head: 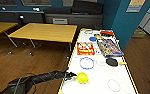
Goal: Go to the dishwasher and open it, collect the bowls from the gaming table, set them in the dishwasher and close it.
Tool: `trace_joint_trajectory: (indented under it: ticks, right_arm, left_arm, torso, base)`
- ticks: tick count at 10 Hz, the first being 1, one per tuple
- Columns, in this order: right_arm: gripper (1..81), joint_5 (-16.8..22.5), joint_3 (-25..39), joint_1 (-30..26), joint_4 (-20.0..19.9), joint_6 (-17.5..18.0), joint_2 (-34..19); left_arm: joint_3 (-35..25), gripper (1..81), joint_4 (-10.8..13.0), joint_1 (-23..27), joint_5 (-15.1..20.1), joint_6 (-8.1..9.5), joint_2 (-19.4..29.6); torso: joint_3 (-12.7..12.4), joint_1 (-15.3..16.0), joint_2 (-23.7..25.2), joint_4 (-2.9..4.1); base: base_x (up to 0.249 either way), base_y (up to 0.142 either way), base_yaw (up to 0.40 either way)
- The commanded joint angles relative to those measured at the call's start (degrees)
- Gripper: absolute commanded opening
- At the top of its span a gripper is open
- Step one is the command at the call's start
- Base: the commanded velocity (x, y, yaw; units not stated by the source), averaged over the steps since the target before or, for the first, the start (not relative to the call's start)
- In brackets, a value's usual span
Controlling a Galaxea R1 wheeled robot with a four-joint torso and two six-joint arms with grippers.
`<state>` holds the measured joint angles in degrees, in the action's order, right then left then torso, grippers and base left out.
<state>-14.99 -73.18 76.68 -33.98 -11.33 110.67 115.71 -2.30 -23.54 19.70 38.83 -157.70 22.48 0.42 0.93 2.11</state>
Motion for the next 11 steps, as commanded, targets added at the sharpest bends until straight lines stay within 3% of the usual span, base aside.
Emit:
trace_joint_trajectory:
  ticks: [1, 6, 11]
  right_arm:
    - [1.0, 4.36, 2.0, -2.09, 1.02, -0.1, -3.49]
    - [1.0, 4.54, 1.74, -2.45, 1.02, -0.01, -3.14]
    - [1.0, 4.62, 1.56, -2.62, 1.02, 0.08, -3.14]
  left_arm:
    - [-0.84, 81.1, 1.07, 7.94, 2.36, -0.24, -1.13]
    - [-0.93, 81.1, 2.3, 7.06, 2.98, -0.68, -5.18]
    - [1.1, 81.1, 8.19, 3.47, 3.59, -0.68, -10.1]
  torso:
    - [0.0, 0.0, 0.0, 0.0]
    - [0.0, 0.02, 0.0, 0.0]
    - [0.0, 0.02, 0.0, 0.0]
  base:
    - [0.0, 0.0, 0.0]
    - [0.0, 0.0, 0.0]
    - [0.0, 0.0, 0.0]
